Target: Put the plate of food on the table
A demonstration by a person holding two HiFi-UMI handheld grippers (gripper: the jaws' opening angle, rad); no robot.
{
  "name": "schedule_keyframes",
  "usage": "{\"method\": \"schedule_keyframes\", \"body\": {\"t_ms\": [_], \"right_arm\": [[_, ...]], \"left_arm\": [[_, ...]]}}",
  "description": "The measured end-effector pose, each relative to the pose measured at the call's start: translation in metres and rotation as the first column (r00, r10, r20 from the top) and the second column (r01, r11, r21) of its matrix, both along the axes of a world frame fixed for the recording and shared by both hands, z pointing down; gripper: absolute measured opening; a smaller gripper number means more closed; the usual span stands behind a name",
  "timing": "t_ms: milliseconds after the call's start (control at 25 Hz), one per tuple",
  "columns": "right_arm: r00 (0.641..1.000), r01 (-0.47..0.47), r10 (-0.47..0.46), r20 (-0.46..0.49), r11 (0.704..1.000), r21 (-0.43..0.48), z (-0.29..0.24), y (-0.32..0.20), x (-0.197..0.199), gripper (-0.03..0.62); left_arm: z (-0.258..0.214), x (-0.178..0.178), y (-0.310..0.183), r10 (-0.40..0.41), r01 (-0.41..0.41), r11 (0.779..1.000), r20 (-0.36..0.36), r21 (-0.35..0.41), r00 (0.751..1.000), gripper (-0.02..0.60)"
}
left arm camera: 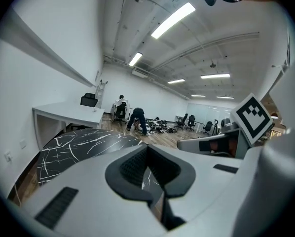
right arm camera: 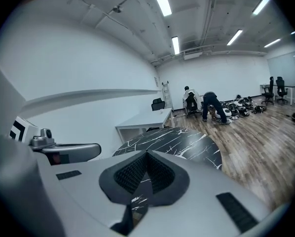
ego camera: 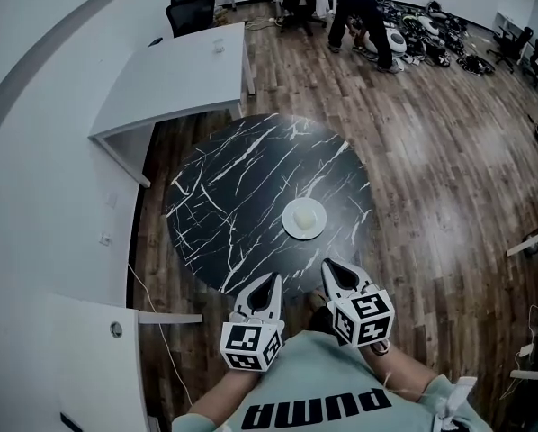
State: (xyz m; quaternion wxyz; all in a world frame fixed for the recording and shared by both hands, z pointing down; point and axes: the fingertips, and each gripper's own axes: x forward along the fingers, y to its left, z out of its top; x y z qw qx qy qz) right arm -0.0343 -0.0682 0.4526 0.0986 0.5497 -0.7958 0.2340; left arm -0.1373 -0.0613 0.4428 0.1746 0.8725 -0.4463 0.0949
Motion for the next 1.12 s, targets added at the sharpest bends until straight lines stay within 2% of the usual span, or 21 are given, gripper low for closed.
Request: {"method": "schedule_keyframes", "body": {"t_ms": [320, 640, 880, 1120], "right_arm": [[0.998, -0.061, 0.061, -0.032, 0.998, 0.002, -0.01, 0.063, -0.003, 0.009], [0.998, -0.041, 0.041, -0.057, 0.999, 0.001, -0.013, 0.093, -0.002, 0.009], [0.999, -0.022, 0.023, -0.046, 1.0, 0.018, -0.021, 0.101, 0.022, 0.009], [0.994, 0.08, -0.075, -0.079, 0.996, 0.051, -0.026, 0.113, 0.049, 0.009]], "left_arm": [[-0.001, 0.002, 0.065, 0.084, -0.084, 0.996, -0.009, 0.016, 0.996, 0.006], [-0.003, -0.004, 0.091, 0.054, -0.053, 0.999, -0.041, 0.009, 0.998, 0.006], [-0.01, 0.019, 0.103, 0.032, -0.032, 0.999, -0.03, 0.021, 0.999, 0.006], [-0.014, 0.062, 0.114, -0.003, 0.004, 0.999, -0.009, 0.034, 1.0, 0.006]]}}
